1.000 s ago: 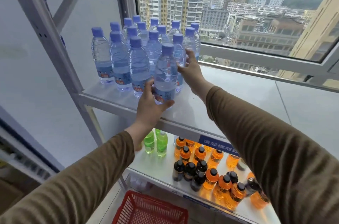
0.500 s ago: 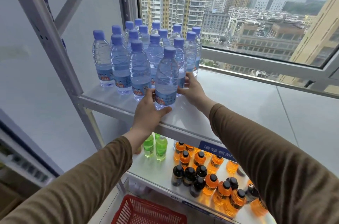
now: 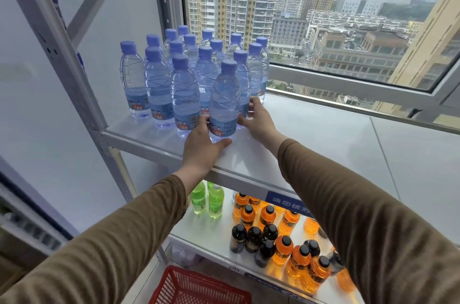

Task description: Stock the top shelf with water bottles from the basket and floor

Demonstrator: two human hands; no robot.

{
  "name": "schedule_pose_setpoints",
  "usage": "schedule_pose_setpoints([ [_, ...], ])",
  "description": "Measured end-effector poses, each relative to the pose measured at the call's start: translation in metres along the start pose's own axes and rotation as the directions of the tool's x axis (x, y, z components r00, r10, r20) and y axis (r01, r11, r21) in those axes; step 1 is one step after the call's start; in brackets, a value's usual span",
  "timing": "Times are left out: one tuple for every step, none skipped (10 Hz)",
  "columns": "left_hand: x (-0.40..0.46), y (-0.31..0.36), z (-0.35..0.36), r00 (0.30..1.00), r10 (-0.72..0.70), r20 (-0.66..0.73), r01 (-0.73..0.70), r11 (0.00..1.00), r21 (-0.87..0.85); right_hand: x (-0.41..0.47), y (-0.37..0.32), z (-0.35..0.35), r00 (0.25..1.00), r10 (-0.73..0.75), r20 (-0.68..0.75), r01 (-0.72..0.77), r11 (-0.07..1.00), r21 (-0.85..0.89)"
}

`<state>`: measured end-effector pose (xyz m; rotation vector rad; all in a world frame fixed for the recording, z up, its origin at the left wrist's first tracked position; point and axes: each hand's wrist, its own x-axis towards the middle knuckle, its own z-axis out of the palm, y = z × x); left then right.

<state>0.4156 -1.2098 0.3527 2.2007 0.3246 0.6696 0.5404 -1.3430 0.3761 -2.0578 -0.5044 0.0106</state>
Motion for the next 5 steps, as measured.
schedule_pose_setpoints([
  [0.001,0.000,0.001,1.000,0.001,-0.002,-0.001,1.000,0.007,-0.001,0.000,0.001,1.000,-0.002,-0.004,0.002,1.000,-0.004],
  [-0.001,0.002,-0.001,1.000,0.002,0.011,-0.003,1.000,0.012,-0.004,-0.002,0.001,1.000,0.012,-0.006,-0.012,1.000,0.000],
  [0.001,-0.004,-0.005,0.998,0.001,0.067,-0.002,1.000,0.025,-0.007,0.001,-0.002,0.999,0.051,-0.006,-0.051,0.999,-0.013],
  [-0.002,-0.005,-0.018,0.988,0.010,0.152,-0.023,0.996,0.086,-0.020,-0.005,-0.012,0.996,0.092,0.005,-0.091,0.992,-0.090],
  [0.000,-0.009,-0.032,0.973,0.019,0.228,-0.042,0.995,0.095,-0.033,-0.010,-0.015,0.993,0.118,0.013,-0.113,0.973,-0.201],
])
